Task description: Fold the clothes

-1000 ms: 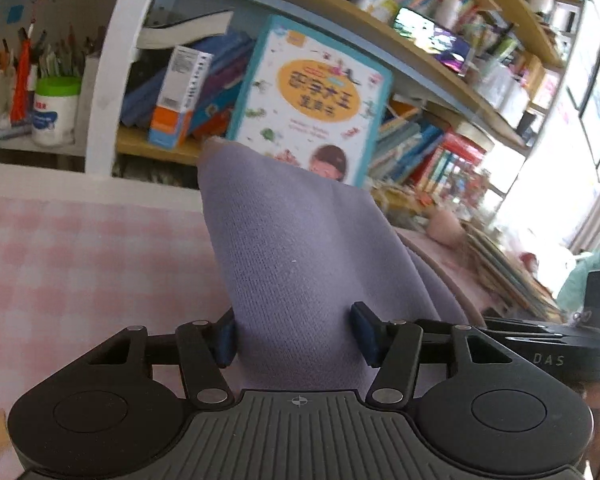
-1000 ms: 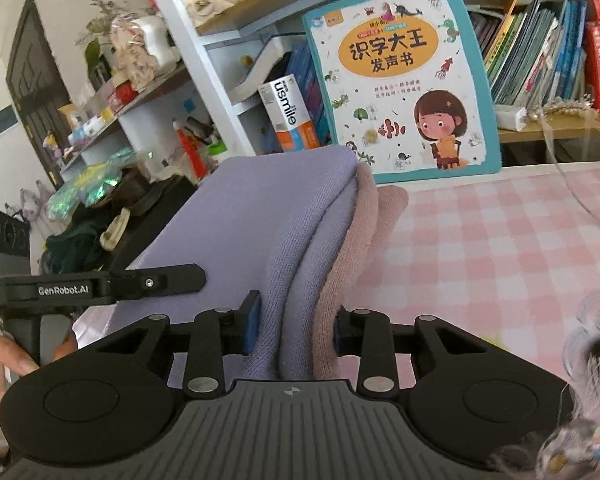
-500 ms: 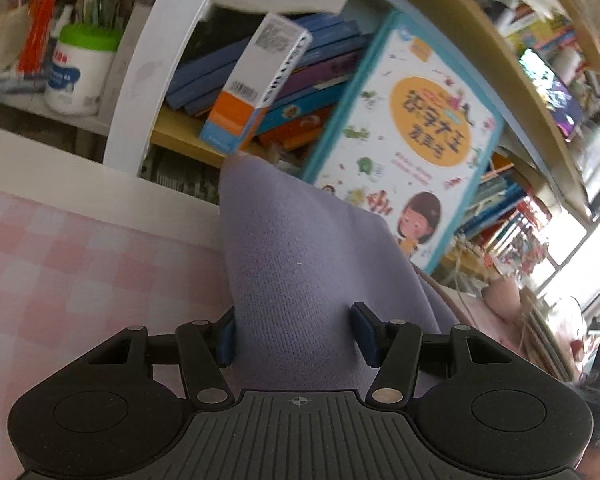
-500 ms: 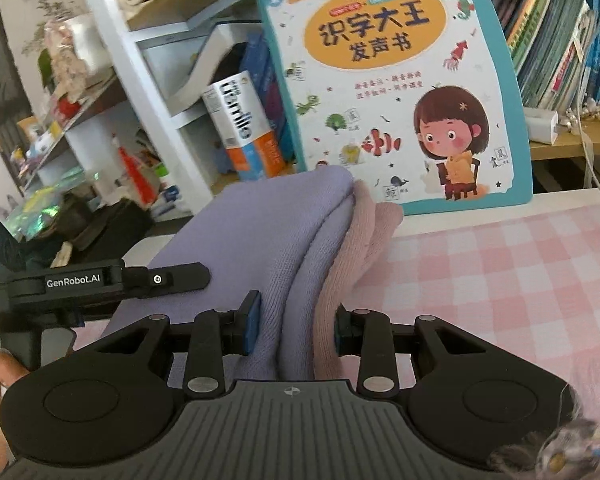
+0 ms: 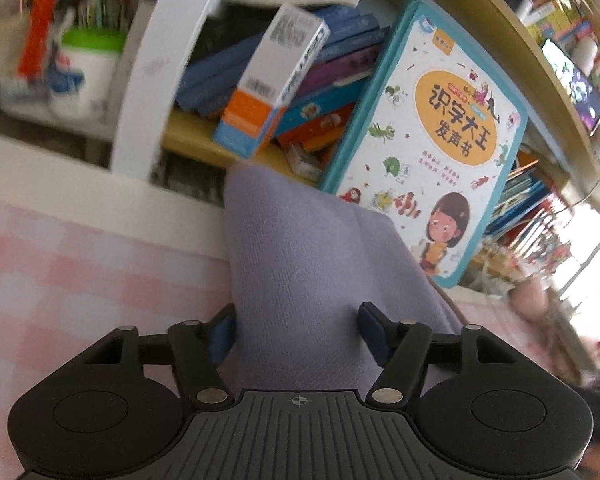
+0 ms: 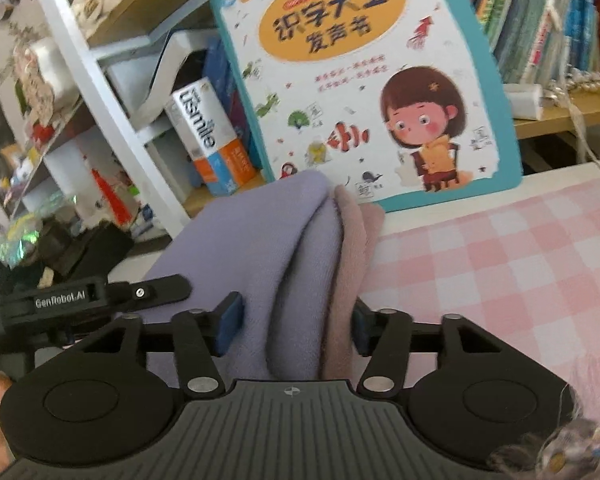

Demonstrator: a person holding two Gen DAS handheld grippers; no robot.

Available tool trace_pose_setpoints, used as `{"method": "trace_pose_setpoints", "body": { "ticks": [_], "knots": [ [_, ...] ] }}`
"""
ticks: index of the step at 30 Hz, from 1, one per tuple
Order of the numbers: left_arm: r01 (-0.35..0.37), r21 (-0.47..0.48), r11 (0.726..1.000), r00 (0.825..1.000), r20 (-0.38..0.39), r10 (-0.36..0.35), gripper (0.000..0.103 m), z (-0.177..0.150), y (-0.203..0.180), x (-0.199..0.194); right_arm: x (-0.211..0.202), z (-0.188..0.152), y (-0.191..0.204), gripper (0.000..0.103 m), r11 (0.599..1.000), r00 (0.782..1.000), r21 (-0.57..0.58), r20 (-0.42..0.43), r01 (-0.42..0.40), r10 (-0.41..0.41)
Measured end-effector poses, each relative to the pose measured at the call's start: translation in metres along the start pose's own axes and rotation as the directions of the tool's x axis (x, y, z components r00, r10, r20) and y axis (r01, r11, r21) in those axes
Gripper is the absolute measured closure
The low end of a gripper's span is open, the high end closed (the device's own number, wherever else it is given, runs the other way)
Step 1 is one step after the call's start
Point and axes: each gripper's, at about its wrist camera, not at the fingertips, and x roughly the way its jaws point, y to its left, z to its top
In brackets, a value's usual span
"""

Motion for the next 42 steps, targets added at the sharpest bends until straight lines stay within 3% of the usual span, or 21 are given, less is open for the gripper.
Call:
{"method": "trace_pose_setpoints", "body": {
  "ticks": [3,6,15,17,19,23,30,37,42],
  "knots": [
    [-0.079,0.119,0.99,0.995,0.066,0.071,0.034,0.005,-0.009,-0.025,-0.023,0.001,0.003,0.041,1.0,0.999,-0.006,0.053,0.0,0.0],
    [-0.142,0.162,0.976,0.985,0.12,0.123,0.033,0.01,-0.019,-0.051,-0.052,-0.002,0.013,0.037,0.999,0.993,-0.044,0.115,0.015,-0.01],
    [-0.175,0.108,0.979,0.964,0.219,0.149,0.03,-0.003,-0.049,-0.123,-0.119,-0.025,0.037,0.028,0.993,0.984,-0.097,0.173,0.067,-0.05],
    [-0.19,0.106,0.976,0.952,0.263,0.157,0.021,-0.017,-0.06,-0.137,-0.13,-0.034,0.042,0.024,0.989,0.982,-0.114,0.174,0.09,-0.069],
    [-0.202,0.118,0.972,0.938,0.307,0.157,0.02,-0.035,-0.071,-0.147,-0.14,-0.045,0.045,0.021,0.983,0.979,-0.144,0.185,0.111,-0.083],
    [-0.261,0.179,0.949,0.923,0.334,0.191,0.02,-0.07,-0.083,-0.144,-0.148,-0.068,0.048,0.02,0.966,0.97,-0.187,0.198,0.176,-0.139],
    [-0.283,0.228,0.931,0.931,0.299,0.21,0.019,-0.086,-0.078,-0.129,-0.145,-0.09,0.049,0.013,0.934,0.95,-0.236,0.223,0.269,-0.218],
    [-0.302,0.276,0.913,0.93,0.294,0.218,0.017,-0.098,-0.078,-0.119,-0.127,-0.097,0.054,0.011,0.912,0.951,-0.287,0.187,0.293,-0.247],
    [-0.321,0.307,0.896,0.926,0.301,0.228,0.013,-0.106,-0.079,-0.12,-0.125,-0.097,0.058,0.007,0.898,0.942,-0.302,0.205,0.32,-0.267]
  ]
}}
